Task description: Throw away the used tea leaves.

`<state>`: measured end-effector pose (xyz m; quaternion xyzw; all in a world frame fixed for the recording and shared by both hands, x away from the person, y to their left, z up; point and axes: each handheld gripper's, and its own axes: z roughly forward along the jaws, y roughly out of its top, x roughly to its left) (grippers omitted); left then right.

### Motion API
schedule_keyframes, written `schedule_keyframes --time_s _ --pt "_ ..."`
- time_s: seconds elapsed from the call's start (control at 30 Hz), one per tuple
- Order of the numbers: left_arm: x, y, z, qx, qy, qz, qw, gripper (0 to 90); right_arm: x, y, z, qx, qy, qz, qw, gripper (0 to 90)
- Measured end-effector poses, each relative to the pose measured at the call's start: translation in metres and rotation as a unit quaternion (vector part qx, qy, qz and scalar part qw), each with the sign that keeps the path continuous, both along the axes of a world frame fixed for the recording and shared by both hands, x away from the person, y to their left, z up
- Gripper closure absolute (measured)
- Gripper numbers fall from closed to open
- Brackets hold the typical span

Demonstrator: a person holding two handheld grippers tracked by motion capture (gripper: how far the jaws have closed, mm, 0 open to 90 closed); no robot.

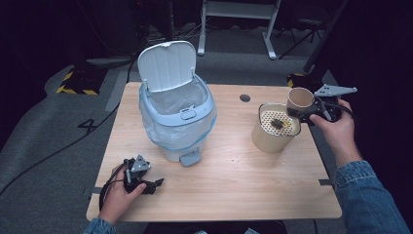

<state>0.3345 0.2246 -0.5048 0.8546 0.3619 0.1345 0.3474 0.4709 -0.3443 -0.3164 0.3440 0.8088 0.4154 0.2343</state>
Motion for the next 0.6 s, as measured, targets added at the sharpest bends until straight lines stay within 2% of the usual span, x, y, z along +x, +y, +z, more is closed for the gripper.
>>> schedule_keyframes --time_s 0.1,0.2,0.37,0.53,0.6 --pt "0.0 0.0 0.0 0.0 0.0 0.0 1.0 14.8 -0.002 0.0 0.002 0.034 0.011 0.011 0.9993 30.0" --pt "0.0 0.0 0.0 0.0 0.0 0.0 1.0 14.8 -0.003 0.002 0.005 0.051 0.01 0.033 0.9981 30.0" --pt "0.0 0.0 0.0 0.0 0.0 0.0 1.0 14.8 -0.006 0.007 0.013 0.087 0.016 0.068 0.9938 30.0" --pt "0.0 0.0 0.0 0.001 0.0 0.0 1.0 14.8 -0.01 0.019 0.024 0.088 0.01 0.102 0.9909 29.9" --pt "0.0 0.0 0.0 0.001 0.0 0.0 1.0 14.8 -0.012 0.025 0.03 0.093 0.007 0.119 0.9885 29.9"
